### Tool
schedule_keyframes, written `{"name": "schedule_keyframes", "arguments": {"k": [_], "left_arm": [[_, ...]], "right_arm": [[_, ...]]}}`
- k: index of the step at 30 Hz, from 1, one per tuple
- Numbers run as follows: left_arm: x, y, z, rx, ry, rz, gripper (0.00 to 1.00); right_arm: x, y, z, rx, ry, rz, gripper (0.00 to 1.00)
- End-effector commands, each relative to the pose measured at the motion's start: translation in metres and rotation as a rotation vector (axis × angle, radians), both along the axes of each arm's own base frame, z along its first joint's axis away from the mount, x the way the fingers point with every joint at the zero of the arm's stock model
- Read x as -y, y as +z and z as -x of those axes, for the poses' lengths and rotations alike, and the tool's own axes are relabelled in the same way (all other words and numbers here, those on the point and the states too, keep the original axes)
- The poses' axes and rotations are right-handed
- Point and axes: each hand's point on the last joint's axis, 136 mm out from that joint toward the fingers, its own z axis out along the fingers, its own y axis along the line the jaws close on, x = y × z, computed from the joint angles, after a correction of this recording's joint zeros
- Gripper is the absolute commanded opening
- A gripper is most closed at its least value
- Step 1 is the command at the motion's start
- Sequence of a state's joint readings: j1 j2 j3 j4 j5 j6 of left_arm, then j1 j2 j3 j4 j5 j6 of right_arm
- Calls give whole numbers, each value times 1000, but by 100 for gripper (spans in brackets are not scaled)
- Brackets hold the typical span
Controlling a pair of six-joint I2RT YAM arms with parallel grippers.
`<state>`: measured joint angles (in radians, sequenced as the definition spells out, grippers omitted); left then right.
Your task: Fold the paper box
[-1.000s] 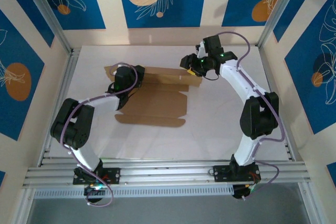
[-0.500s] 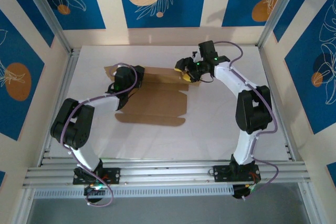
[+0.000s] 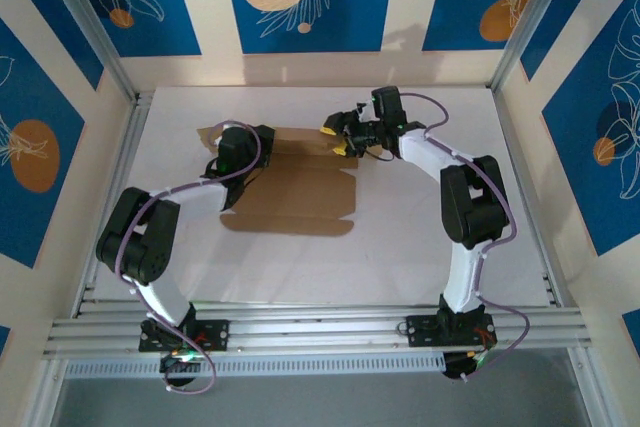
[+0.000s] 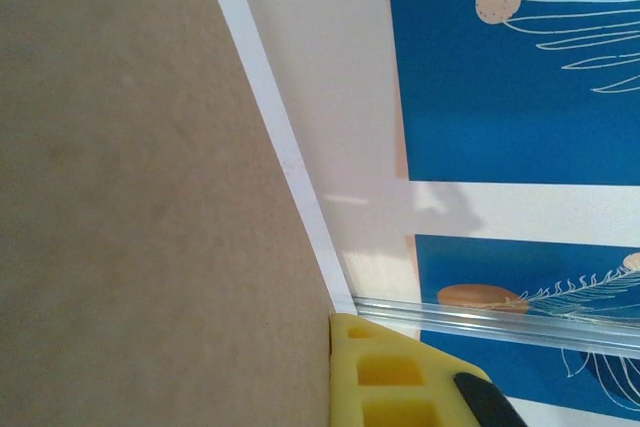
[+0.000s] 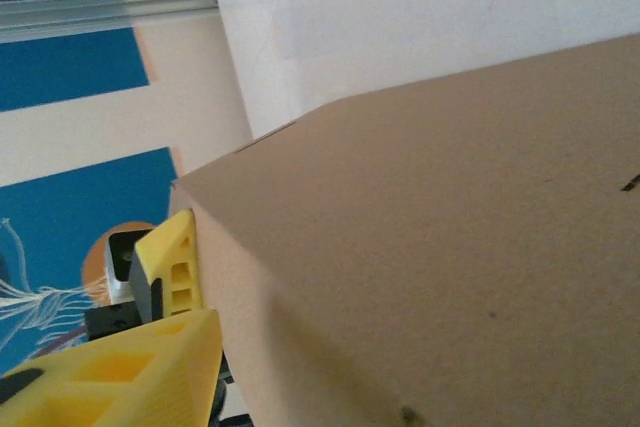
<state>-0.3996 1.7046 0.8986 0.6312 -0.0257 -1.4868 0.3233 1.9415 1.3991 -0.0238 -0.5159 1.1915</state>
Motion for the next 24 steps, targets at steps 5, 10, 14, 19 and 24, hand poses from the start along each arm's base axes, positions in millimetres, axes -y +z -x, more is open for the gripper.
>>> {"name": "schedule_keyframes", "arguments": {"k": [5, 10, 14, 19, 24], "left_arm": [[11, -36, 16, -101, -44, -34, 0], [11, -39, 17, -110, -39, -31, 0], [10, -39, 18, -113, -34, -23, 0], [4, -32, 19, -137, -9, -28, 0], [-5, -14, 27, -255, 30, -55, 0]], "right_arm": [[-20, 20, -2, 28, 23, -205, 34], [-20, 20, 0, 38, 27, -216, 12], [-17, 15, 0, 35, 22, -193, 30], [22, 12, 6, 70, -34, 15, 66], [77, 33, 23, 130, -98, 239, 73]]}}
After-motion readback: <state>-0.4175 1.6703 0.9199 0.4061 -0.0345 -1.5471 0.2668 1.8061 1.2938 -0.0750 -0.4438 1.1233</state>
